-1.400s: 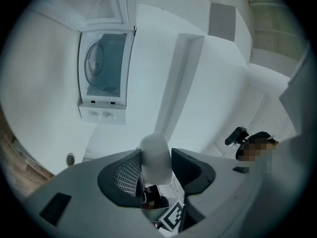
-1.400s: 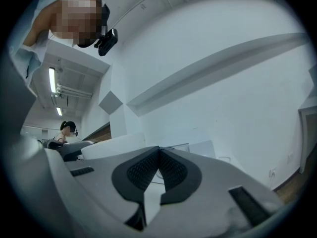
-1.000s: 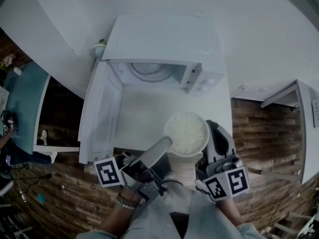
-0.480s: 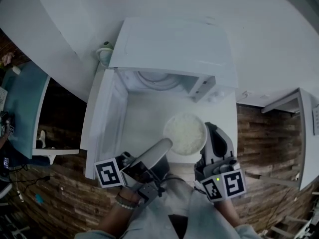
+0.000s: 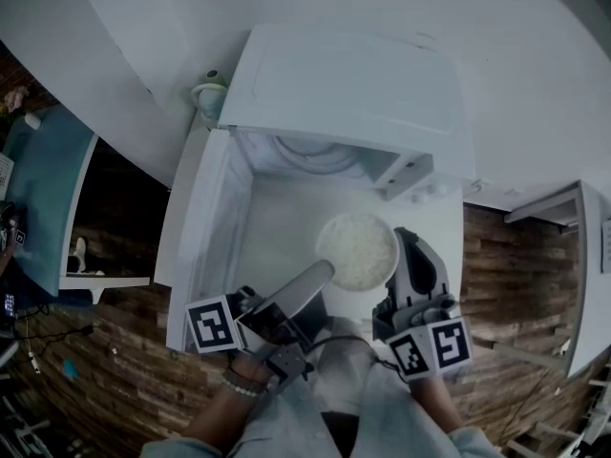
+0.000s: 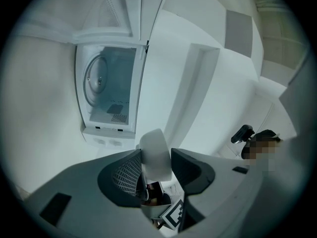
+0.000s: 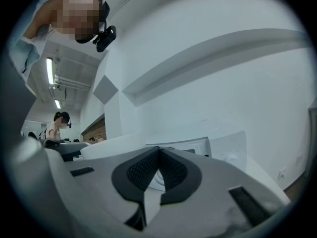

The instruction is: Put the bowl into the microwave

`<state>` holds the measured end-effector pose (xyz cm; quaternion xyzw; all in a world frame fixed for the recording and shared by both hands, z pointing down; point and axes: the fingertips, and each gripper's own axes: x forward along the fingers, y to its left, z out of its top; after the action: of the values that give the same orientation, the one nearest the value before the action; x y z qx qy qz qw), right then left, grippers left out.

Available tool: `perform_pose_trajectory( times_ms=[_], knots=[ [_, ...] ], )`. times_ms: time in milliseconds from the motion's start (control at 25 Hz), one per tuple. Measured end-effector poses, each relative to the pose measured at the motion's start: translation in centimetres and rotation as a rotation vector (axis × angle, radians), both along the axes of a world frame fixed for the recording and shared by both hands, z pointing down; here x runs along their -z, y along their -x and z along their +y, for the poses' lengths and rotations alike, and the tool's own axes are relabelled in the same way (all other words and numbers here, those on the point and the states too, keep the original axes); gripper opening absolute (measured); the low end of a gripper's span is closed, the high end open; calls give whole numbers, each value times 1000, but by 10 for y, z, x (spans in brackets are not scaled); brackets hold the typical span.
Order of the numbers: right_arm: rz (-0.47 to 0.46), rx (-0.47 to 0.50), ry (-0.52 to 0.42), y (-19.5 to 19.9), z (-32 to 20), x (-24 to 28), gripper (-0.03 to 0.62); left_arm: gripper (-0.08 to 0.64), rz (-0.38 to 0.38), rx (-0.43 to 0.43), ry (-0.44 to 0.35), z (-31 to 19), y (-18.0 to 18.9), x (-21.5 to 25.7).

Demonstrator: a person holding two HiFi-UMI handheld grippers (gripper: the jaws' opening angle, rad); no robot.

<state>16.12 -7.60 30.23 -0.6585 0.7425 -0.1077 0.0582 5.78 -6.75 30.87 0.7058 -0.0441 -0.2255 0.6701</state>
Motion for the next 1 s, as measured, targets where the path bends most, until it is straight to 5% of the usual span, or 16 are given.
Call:
perform_pose_trajectory(
  times_ms=[1000],
  knots=[
    [34, 259, 132, 10, -76, -53, 3, 183, -79, 235, -30, -56, 5, -40]
  ],
)
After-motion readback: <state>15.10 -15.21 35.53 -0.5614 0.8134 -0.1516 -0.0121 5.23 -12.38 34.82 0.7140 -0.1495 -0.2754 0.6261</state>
